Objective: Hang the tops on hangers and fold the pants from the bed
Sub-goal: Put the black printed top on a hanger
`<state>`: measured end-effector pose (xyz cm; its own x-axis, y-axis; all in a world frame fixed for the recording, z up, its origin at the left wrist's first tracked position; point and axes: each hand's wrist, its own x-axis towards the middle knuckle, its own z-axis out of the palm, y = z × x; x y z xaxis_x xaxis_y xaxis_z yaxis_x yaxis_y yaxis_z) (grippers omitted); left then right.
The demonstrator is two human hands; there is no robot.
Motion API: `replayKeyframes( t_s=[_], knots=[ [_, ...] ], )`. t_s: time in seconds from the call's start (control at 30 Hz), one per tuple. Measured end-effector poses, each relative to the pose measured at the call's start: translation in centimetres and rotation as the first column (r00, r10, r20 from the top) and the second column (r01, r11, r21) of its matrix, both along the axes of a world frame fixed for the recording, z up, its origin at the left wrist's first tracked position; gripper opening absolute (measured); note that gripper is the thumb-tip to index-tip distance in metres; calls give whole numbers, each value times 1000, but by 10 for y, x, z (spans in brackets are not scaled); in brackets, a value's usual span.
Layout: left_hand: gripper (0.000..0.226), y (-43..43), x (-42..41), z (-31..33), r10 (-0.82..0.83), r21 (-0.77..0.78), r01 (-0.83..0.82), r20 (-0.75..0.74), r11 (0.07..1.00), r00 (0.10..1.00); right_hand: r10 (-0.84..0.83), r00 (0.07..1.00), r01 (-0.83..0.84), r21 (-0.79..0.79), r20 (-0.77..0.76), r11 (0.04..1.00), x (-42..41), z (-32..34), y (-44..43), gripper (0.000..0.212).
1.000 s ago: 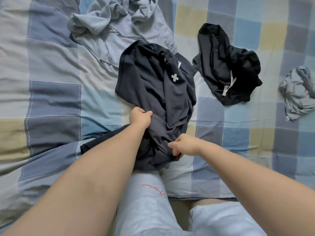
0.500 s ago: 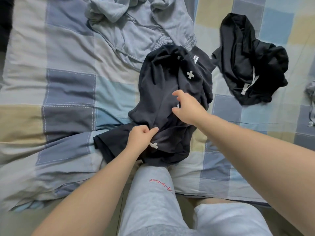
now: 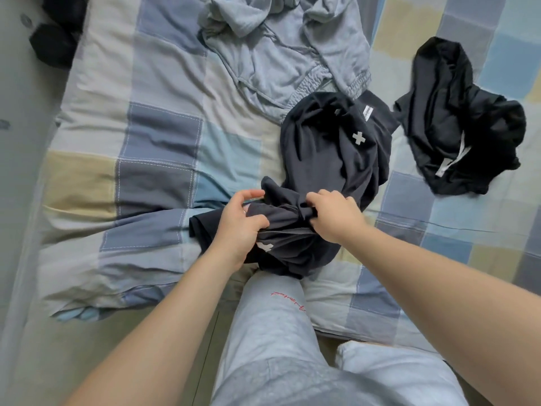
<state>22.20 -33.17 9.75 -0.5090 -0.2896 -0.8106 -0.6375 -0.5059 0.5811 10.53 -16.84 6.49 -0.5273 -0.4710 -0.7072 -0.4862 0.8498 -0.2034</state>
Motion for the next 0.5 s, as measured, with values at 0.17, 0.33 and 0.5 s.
replayKeyframes(
  t_s=[0.17, 0.33, 0.5],
  knots=[
    [48, 15, -16, 38, -307, -440, 306, 70, 844, 949, -236, 969, 226, -138, -68, 964, 3, 41, 19, 26],
    [50, 45, -35, 72, -467, -555, 501, 215, 664, 858, -406, 913, 404, -240, 45, 883, 12, 73, 63, 38],
    [53, 86, -27, 123, -506, -754, 314, -29, 577, 862, -495, 862, 498, -354, 108, 792, 42, 96, 135, 16]
  ],
)
